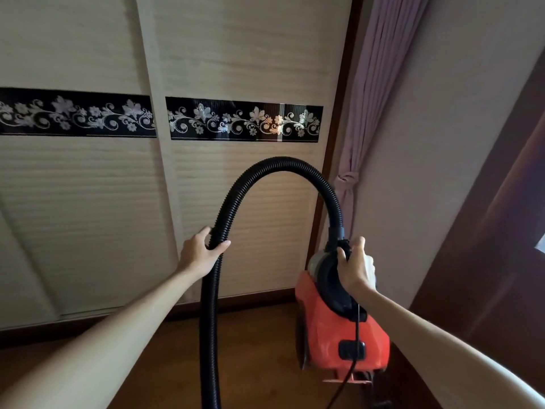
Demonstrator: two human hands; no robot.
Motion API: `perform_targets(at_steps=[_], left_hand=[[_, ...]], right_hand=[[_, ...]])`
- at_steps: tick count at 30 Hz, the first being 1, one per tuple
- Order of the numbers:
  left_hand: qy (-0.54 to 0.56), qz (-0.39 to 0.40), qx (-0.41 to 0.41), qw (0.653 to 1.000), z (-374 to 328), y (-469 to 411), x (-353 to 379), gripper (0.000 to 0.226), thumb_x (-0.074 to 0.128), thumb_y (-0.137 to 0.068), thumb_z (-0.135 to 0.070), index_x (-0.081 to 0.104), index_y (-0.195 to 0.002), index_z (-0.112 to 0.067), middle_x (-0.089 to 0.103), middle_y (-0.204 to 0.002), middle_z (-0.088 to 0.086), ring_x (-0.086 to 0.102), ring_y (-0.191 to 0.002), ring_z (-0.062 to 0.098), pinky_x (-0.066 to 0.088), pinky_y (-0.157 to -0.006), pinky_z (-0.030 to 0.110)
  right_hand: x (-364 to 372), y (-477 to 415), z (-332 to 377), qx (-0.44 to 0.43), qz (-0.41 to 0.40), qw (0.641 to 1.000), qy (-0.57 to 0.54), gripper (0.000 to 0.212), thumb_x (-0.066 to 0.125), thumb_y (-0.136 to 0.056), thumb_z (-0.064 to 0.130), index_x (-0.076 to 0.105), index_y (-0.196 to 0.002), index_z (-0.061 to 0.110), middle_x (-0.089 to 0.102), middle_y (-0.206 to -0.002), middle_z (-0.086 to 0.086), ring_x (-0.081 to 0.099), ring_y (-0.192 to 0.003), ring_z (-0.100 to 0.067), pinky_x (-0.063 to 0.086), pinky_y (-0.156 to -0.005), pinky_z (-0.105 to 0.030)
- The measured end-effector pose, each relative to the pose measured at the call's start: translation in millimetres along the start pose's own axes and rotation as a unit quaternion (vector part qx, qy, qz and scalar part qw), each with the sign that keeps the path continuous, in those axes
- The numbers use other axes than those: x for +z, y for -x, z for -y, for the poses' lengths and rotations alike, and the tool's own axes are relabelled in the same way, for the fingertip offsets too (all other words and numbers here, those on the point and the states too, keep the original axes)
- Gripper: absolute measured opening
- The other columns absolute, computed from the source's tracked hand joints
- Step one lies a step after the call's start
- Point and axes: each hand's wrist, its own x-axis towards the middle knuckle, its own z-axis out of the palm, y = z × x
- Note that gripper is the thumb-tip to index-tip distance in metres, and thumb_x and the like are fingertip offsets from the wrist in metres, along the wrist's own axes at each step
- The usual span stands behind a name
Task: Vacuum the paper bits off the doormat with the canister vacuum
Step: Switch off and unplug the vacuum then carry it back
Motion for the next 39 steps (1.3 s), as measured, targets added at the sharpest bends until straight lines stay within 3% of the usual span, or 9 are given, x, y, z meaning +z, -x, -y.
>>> perform_targets(at_steps=[7, 12, 17, 23, 30, 34, 39], left_hand=[[-0.011, 0.007, 0.005, 1.000, 25.8, -72.6, 32.8, 0.038, 0.073, -0.086, -0.042, 0.062, -0.115, -0.019, 0.062, -0.079, -0.005, 0.059, -0.065, 0.016, 0.043, -0.055, 0.026], [-0.016, 0.028, 0.009, 0.999, 49.1, -148.4, 65.6, 0.042, 0.071, -0.088, -0.043, 0.061, -0.119, -0.018, 0.069, -0.089, -0.002, 0.068, -0.077, 0.023, 0.055, -0.066, 0.032], [-0.028, 0.060, 0.026, 0.997, 61.4, -214.9, 107.5, 0.044, 0.068, -0.090, -0.043, 0.059, -0.124, -0.016, 0.065, -0.104, -0.007, 0.065, -0.078, 0.019, 0.047, -0.064, 0.026], [-0.045, 0.075, 0.047, 0.995, 61.1, -281.2, 142.6, 0.034, 0.065, -0.093, -0.040, 0.061, -0.118, -0.017, 0.068, -0.107, -0.002, 0.061, -0.084, 0.015, 0.044, -0.069, 0.026], [-0.050, 0.110, 0.082, 0.989, 41.6, -344.4, 190.5, 0.034, 0.064, -0.094, -0.039, 0.058, -0.119, -0.017, 0.067, -0.095, -0.003, 0.061, -0.066, 0.009, 0.042, -0.052, 0.019], [-0.031, 0.141, 0.097, 0.985, 37.9, -377.8, 221.9, 0.033, 0.066, -0.093, -0.035, 0.058, -0.119, -0.016, 0.068, -0.099, -0.001, 0.061, -0.068, 0.011, 0.043, -0.053, 0.019], [-0.010, 0.190, 0.129, 0.973, 35.6, -429.2, 267.0, 0.029, 0.066, -0.093, -0.036, 0.059, -0.114, -0.017, 0.066, -0.097, -0.003, 0.057, -0.067, 0.000, 0.041, -0.052, 0.016]], right_hand=[[53.5, -65.5, 1.0, 0.010, 0.011, 1.000, -0.006, 0.023, 0.048, -0.100, 0.032, 0.034, -0.107, 0.014, 0.056, -0.082, -0.009, 0.060, -0.078, -0.036, 0.054, -0.069, -0.049], [100.7, -127.5, -1.1, 0.019, 0.030, 0.999, -0.016, 0.021, 0.048, -0.100, 0.029, 0.034, -0.106, 0.014, 0.052, -0.077, -0.004, 0.055, -0.074, -0.032, 0.050, -0.064, -0.042], [142.3, -189.8, -6.2, 0.028, 0.032, 0.999, -0.012, 0.021, 0.047, -0.101, 0.027, 0.036, -0.112, 0.012, 0.048, -0.073, 0.002, 0.051, -0.062, -0.020, 0.043, -0.051, -0.034], [167.5, -246.6, -3.6, 0.054, 0.000, 0.998, -0.019, 0.020, 0.047, -0.101, 0.031, 0.034, -0.108, 0.016, 0.054, -0.085, -0.010, 0.055, -0.074, -0.032, 0.053, -0.063, -0.044], [172.2, -296.5, -5.8, 0.085, -0.041, 0.995, -0.042, 0.017, 0.046, -0.102, 0.026, 0.034, -0.105, 0.016, 0.052, -0.083, -0.007, 0.052, -0.066, -0.027, 0.049, -0.056, -0.039], [176.9, -319.3, -12.8, 0.113, -0.063, 0.991, -0.029, 0.018, 0.047, -0.101, 0.027, 0.034, -0.105, 0.015, 0.055, -0.083, -0.009, 0.057, -0.068, -0.032, 0.049, -0.054, -0.039], [188.9, -344.7, -24.9, 0.150, -0.095, 0.984, -0.008, 0.019, 0.046, -0.102, 0.026, 0.037, -0.110, 0.012, 0.050, -0.075, -0.002, 0.048, -0.056, -0.018, 0.039, -0.047, -0.032]])
